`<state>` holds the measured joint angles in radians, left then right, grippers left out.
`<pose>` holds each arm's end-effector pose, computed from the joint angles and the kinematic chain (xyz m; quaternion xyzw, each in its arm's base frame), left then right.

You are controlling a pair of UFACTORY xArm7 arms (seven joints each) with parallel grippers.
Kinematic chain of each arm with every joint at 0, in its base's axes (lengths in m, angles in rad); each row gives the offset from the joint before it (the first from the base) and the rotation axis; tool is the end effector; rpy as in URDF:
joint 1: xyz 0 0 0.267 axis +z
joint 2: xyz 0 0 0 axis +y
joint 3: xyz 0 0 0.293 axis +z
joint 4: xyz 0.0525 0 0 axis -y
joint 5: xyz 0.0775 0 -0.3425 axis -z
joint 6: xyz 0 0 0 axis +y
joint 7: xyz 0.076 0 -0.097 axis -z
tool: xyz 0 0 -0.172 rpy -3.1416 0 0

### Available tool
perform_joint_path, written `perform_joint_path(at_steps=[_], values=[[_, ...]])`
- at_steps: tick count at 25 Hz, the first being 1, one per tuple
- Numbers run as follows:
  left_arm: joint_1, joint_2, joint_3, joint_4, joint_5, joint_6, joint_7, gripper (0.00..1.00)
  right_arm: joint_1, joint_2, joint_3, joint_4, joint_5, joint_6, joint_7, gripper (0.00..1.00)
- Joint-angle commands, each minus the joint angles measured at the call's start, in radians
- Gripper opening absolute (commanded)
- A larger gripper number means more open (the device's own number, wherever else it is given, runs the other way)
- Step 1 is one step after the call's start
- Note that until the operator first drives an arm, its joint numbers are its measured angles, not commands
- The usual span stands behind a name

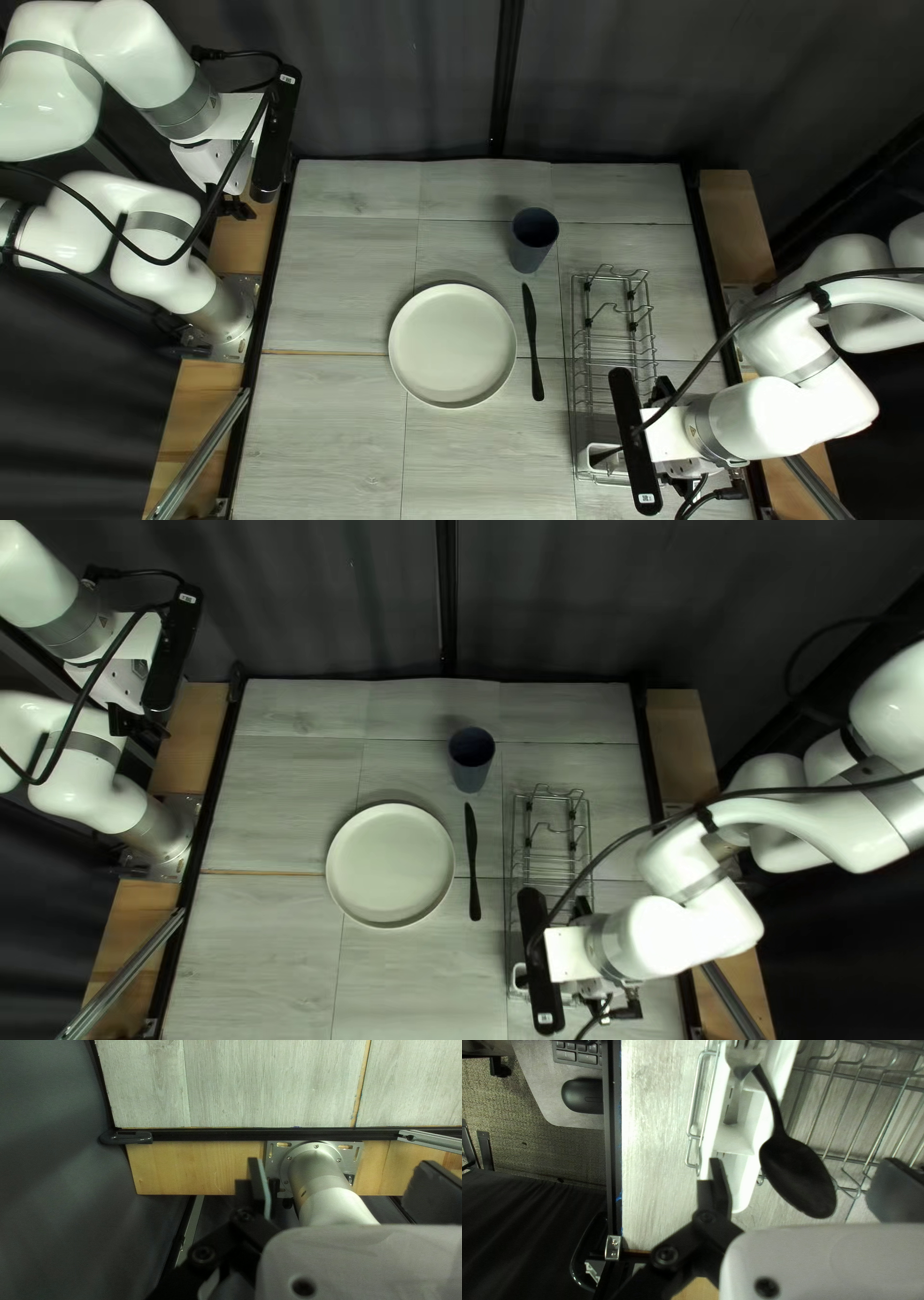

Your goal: Pick up and place plate onto table. Place down one fork to the left of the plate. Place spoon and knife to the right of the plate. Place cup above the knife and spoon

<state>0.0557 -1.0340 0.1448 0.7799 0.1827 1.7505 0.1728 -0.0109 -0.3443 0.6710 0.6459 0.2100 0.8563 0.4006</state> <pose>0.1715 0.0846 0.3526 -0.9992 0.0006 -0.0236 0.0311 0.3067 0.2340 0.1521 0.9976 0.0525 0.0452 0.0020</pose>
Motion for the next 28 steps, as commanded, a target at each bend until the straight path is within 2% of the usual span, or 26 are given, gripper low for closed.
perform_joint_path(at_steps=[1,7,12,17,22,27,28], values=[[0.000,0.000,0.000,0.000,0.000,0.000,0.000,1.00,0.003,-0.006,-0.001,-0.005,0.007,0.003,0.003,0.11],[0.000,0.000,0.000,0.000,0.000,0.000,0.000,1.00,0.005,-0.020,-0.009,-0.016,0.019,0.005,0.006,0.11],[0.000,0.000,0.000,0.000,0.000,0.000,0.000,1.00,0.011,-0.041,0.001,0.031,0.007,0.064,0.026,0.06],[0.000,0.000,0.000,0.000,0.000,0.000,0.000,1.00,0.027,-0.098,-0.038,0.094,0.008,0.191,-0.011,0.00],[0.000,0.000,0.000,0.000,0.000,0.000,0.000,1.00,0.034,-0.141,-0.109,0.213,-0.008,0.393,-0.080,0.00],[0.000,0.000,0.000,0.000,0.000,0.000,0.000,1.00,0.043,-0.184,-0.194,0.283,-0.029,0.515,-0.206,0.00],[0.000,0.000,0.000,0.000,0.000,0.000,0.000,1.00,0.041,-0.185,-0.230,0.304,-0.041,0.533,-0.269,0.00]])
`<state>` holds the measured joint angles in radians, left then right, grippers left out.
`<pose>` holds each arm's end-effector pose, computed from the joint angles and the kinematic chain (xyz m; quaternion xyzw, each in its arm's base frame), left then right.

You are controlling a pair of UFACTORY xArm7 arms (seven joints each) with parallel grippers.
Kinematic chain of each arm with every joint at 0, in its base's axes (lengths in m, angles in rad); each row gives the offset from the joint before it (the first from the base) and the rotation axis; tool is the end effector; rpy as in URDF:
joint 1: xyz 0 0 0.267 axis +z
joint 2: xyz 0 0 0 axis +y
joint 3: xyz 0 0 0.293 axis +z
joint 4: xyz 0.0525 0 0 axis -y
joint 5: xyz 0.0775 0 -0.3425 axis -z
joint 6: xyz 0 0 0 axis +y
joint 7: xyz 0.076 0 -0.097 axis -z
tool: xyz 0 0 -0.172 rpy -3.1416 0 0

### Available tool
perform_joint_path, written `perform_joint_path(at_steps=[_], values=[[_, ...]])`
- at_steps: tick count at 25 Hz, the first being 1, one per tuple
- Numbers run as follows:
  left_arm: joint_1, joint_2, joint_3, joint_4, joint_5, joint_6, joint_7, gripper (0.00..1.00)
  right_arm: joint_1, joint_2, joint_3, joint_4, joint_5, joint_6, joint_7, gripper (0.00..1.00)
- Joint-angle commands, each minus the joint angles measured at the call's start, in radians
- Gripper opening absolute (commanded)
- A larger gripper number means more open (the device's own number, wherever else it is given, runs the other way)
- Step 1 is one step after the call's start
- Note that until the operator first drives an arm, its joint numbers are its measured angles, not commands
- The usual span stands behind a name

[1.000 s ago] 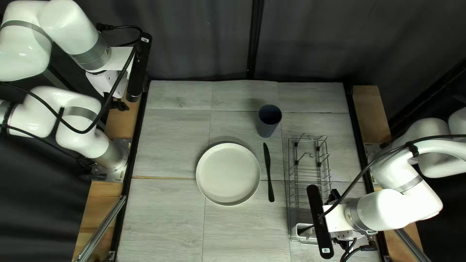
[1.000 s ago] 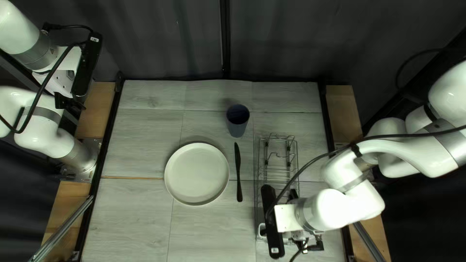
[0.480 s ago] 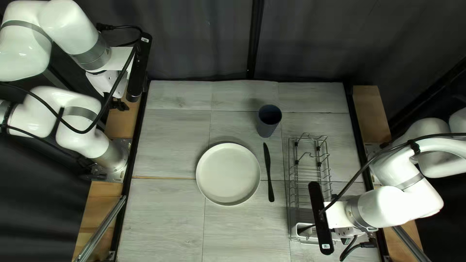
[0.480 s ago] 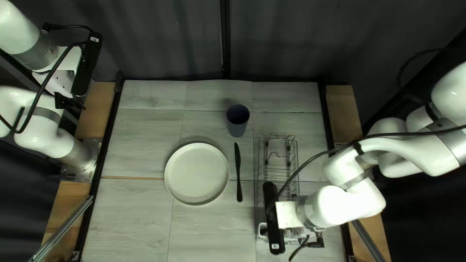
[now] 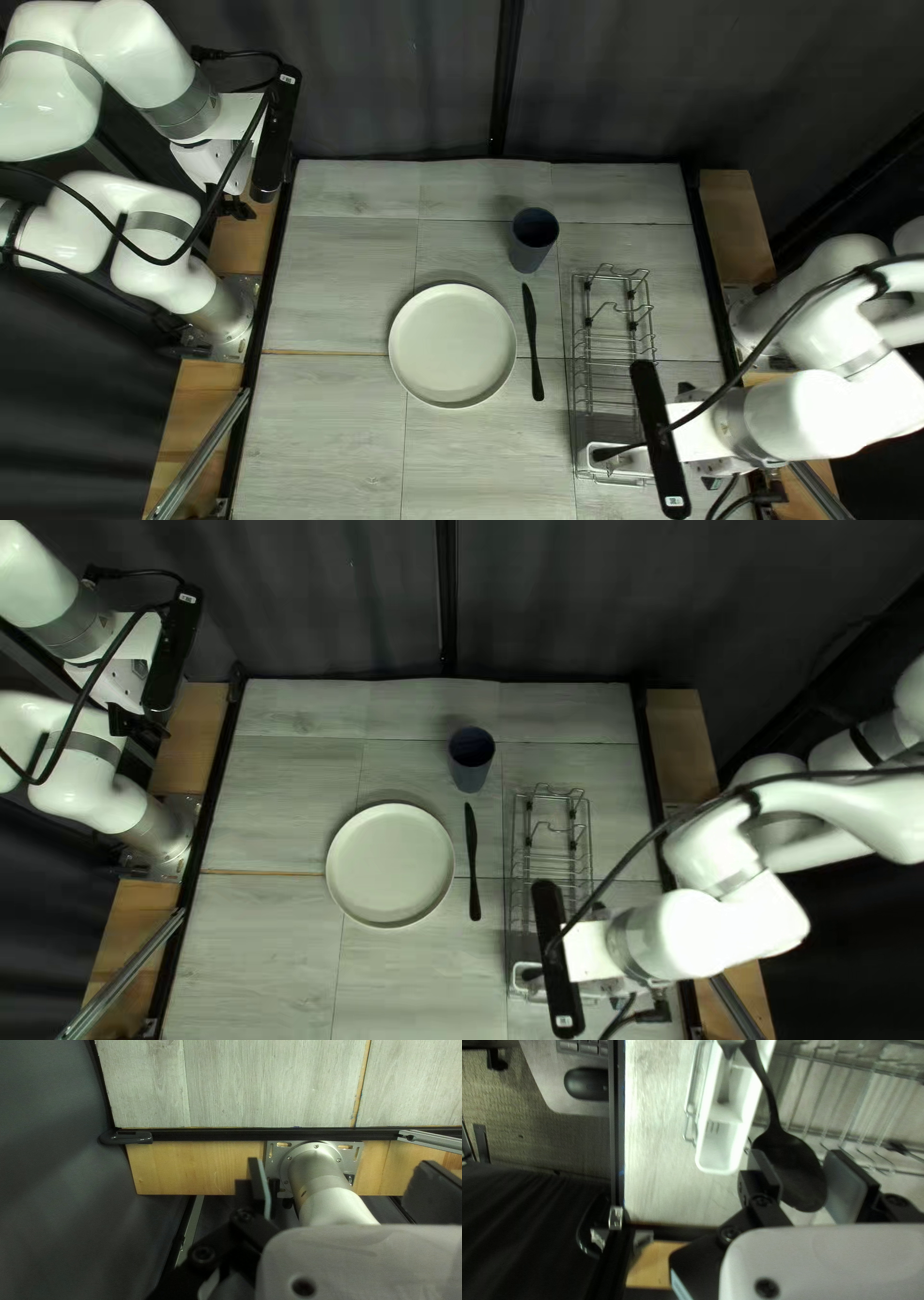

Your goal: Pick up and place plate onto table. Place down one fork to the left of the plate. Place spoon and knife to the right of the plate. Place cup above the knife and spoon

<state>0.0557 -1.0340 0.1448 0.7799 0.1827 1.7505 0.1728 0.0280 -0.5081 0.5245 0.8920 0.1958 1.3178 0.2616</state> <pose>0.1715 0.0846 0.3526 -0.9992 0.0006 -0.0236 0.0311 0.2876 0.2134 0.2765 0.9950 0.0952 0.0237 0.0207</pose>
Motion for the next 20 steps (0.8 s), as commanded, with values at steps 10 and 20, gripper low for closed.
perform_joint_path(at_steps=[10,20], values=[[0.000,0.000,0.000,0.000,0.000,0.000,0.000,1.00,0.005,0.109,-0.356,0.125,-0.010,-0.047,-0.846,0.00],[0.000,0.000,0.000,0.000,0.000,0.000,0.000,1.00,-0.009,0.258,-0.444,0.141,0.091,-0.124,-1.225,0.00]])
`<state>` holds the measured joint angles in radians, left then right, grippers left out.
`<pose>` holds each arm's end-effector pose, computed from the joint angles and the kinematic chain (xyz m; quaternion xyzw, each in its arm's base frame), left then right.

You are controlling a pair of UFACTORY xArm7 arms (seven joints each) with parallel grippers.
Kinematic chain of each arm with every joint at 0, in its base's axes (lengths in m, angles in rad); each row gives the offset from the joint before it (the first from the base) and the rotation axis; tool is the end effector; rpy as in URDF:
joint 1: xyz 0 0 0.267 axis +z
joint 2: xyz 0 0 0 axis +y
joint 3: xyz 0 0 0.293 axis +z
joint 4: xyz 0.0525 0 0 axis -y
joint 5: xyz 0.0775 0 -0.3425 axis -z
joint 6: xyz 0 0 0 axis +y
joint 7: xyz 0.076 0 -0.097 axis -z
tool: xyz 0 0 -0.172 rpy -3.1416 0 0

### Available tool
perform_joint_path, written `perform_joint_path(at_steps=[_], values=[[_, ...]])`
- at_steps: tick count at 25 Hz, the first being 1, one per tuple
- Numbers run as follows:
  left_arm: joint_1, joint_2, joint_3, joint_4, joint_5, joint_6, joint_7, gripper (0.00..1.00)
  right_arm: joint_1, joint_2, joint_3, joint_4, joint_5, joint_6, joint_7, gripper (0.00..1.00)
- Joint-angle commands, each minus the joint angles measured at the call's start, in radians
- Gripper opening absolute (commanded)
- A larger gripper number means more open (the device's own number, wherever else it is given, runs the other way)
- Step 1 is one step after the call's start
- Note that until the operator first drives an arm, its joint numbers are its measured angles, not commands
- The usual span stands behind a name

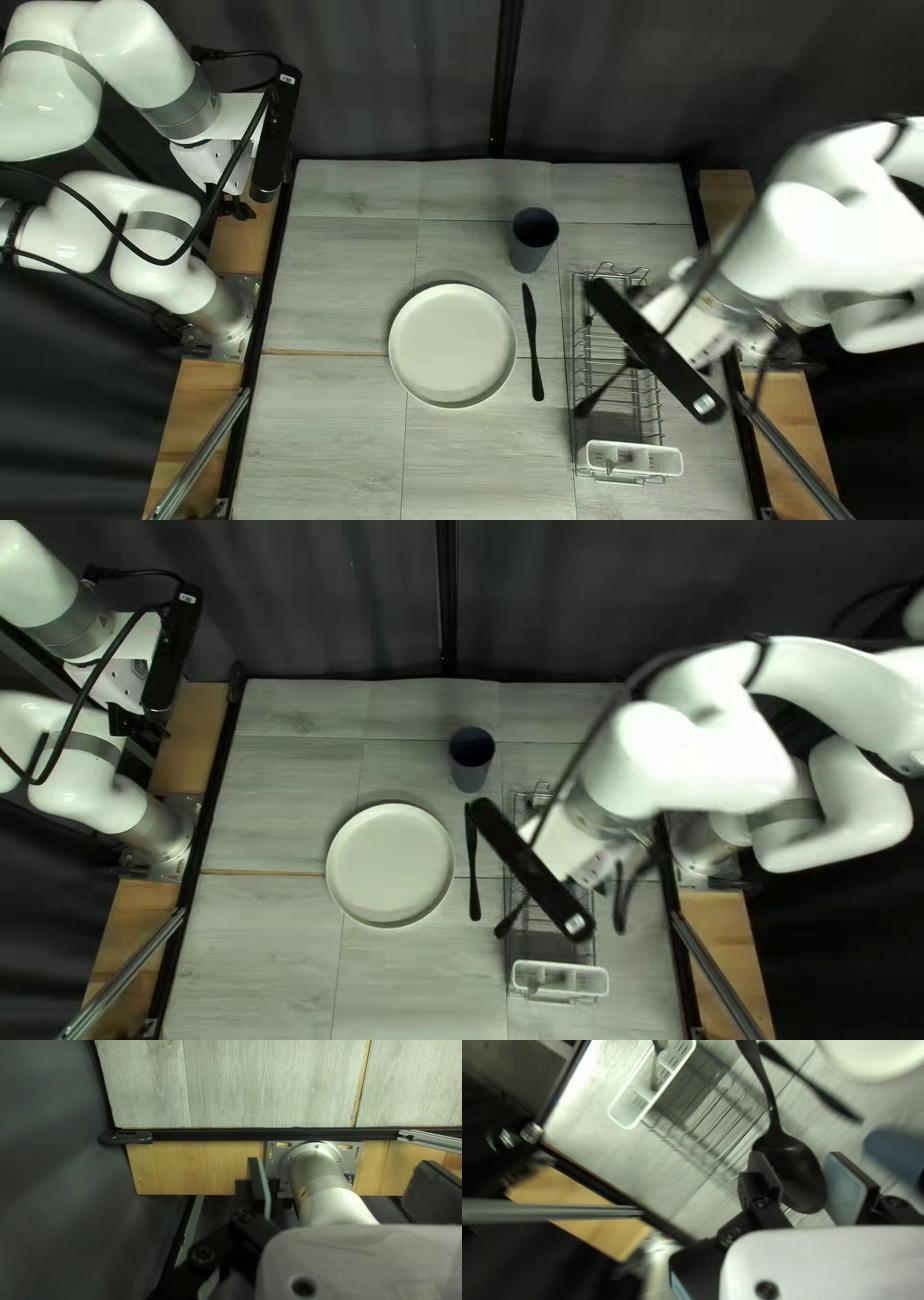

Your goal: Pick up and place plate onto table. Place down one fork to the left of the plate. Place spoon and knife to the right of the plate. Place cup above the knife and spoon

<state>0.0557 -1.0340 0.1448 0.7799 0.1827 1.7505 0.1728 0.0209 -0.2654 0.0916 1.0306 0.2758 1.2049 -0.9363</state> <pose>0.1715 0.0846 0.3526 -0.9992 0.0006 -0.0236 0.0311 0.4177 0.1078 0.2904 -0.8800 -0.4577 -0.0889 0.0905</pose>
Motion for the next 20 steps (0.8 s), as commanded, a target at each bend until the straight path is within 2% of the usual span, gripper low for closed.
perform_joint_path(at_steps=[1,8,11,15,20], values=[[0.000,0.000,0.000,0.000,0.000,0.000,0.000,1.00,-0.002,0.015,-0.011,0.003,0.011,-0.011,-0.027,0.00],[0.000,0.000,0.000,0.000,0.000,0.000,0.000,1.00,0.000,0.015,-0.006,0.000,-0.004,-0.016,-0.032,0.00],[0.000,0.000,0.000,0.000,0.000,0.000,0.000,1.00,-0.011,0.070,-0.070,0.018,0.049,0.008,-0.238,0.00],[0.000,0.000,0.000,0.000,0.000,0.000,0.000,1.00,-0.042,0.178,-0.137,0.094,0.116,0.084,-0.525,0.00],[0.000,0.000,0.000,0.000,0.000,0.000,0.000,1.00,-0.065,0.218,-0.170,0.101,0.167,0.115,-0.723,0.00]])
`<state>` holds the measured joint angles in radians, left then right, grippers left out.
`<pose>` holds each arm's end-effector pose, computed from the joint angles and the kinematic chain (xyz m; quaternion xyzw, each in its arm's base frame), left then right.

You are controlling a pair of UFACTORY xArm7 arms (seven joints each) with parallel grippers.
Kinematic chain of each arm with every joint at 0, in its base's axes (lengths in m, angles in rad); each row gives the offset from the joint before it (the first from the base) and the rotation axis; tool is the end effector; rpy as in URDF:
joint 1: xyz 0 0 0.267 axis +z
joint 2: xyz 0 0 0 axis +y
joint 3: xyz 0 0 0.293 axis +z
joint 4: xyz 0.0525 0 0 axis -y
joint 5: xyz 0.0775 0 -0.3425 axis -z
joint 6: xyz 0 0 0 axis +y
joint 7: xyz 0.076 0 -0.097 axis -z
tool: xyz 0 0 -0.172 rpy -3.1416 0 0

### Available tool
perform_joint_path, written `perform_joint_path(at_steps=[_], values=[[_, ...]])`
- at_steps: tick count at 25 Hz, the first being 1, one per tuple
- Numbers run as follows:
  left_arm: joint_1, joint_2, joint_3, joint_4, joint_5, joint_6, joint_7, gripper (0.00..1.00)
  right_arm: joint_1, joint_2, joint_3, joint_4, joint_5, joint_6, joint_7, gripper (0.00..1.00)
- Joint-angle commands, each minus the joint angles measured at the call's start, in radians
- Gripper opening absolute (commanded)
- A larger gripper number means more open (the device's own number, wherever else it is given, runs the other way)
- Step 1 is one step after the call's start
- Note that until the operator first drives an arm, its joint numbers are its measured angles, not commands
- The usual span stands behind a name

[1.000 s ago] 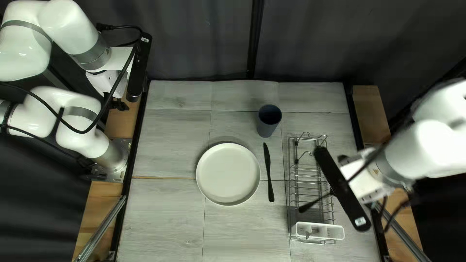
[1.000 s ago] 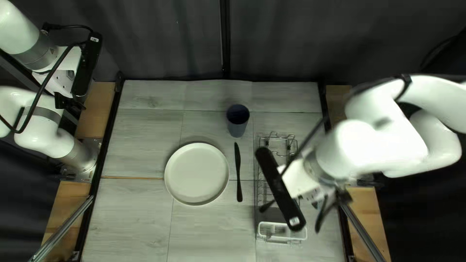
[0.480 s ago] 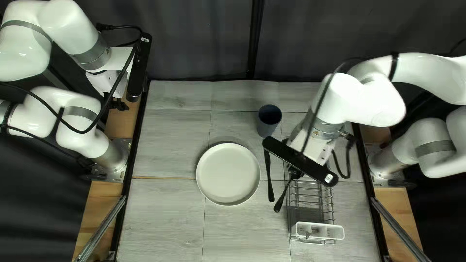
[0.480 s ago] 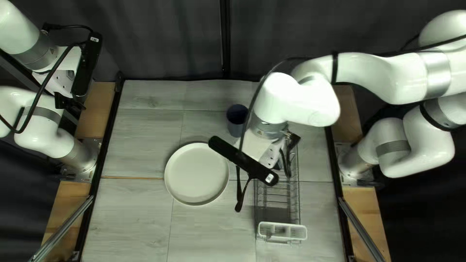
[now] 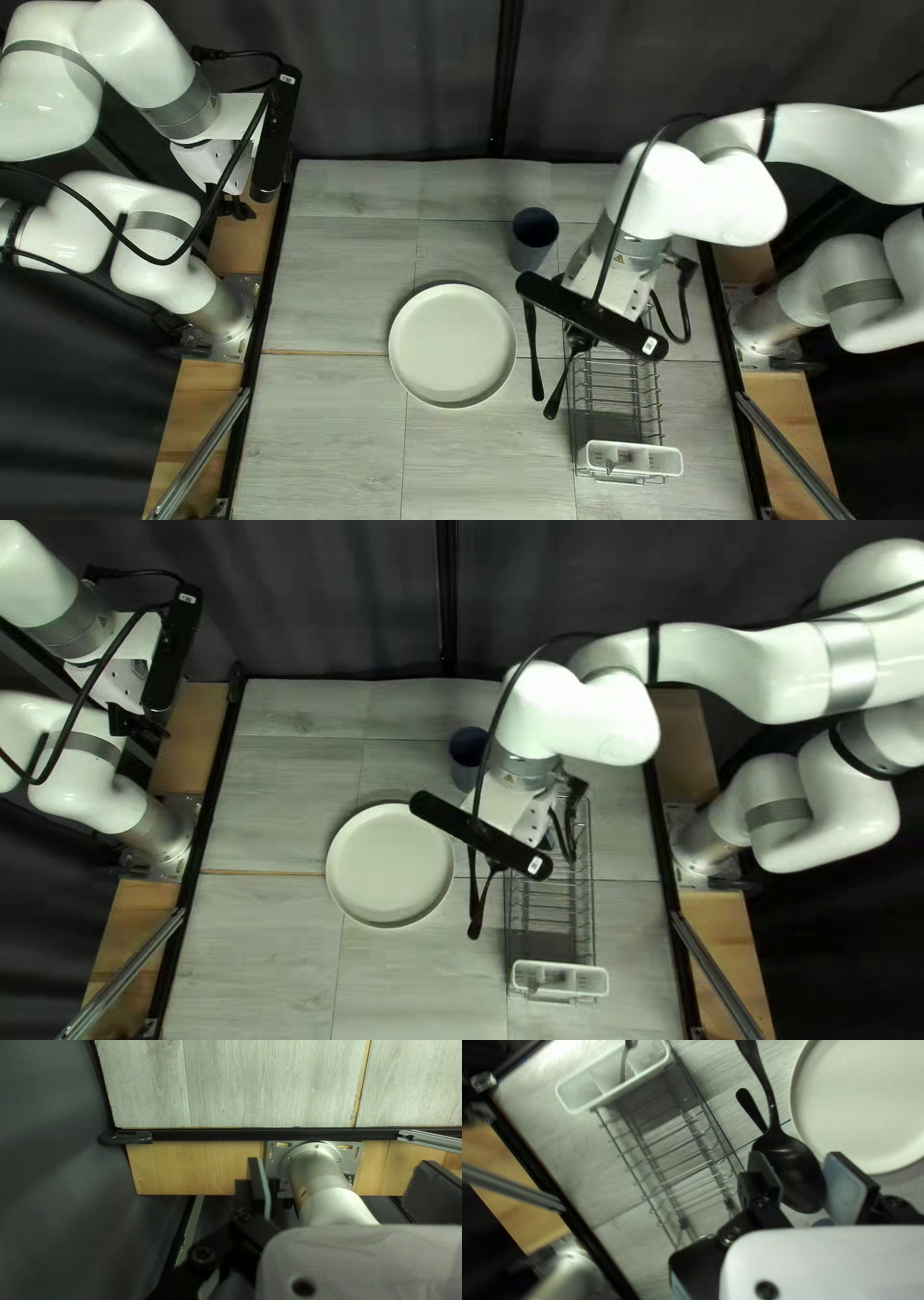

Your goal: Pick up and place plate onto table. Place down one fork to the left of the plate. Place spoon and knife to the right of the plate. Place cup above the knife and spoon

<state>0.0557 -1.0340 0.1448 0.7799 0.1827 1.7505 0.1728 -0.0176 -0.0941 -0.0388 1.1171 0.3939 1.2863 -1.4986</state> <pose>0.1715 0.0846 0.3526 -0.9992 0.0006 -0.0236 0.0311 0.4390 0.0664 0.2590 -0.7766 -0.6004 -0.1051 0.1595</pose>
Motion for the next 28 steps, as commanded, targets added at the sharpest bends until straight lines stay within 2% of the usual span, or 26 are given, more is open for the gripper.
perform_joint_path(at_steps=[1,9,21,28], values=[[0.000,0.000,0.000,0.000,0.000,0.000,0.000,1.00,-0.027,0.049,-0.042,0.012,0.053,0.033,-0.180,0.00],[0.000,0.000,0.000,0.000,0.000,0.000,0.000,1.00,-0.029,0.048,-0.046,-0.073,0.101,-0.033,-0.316,0.00],[0.000,0.000,0.000,0.000,0.000,0.000,0.000,1.00,-0.027,0.079,-0.044,-0.223,0.185,-0.209,-0.483,0.00],[0.000,0.000,0.000,0.000,0.000,0.000,0.000,1.00,-0.053,0.118,-0.066,-0.282,0.282,-0.274,-0.663,0.00]])
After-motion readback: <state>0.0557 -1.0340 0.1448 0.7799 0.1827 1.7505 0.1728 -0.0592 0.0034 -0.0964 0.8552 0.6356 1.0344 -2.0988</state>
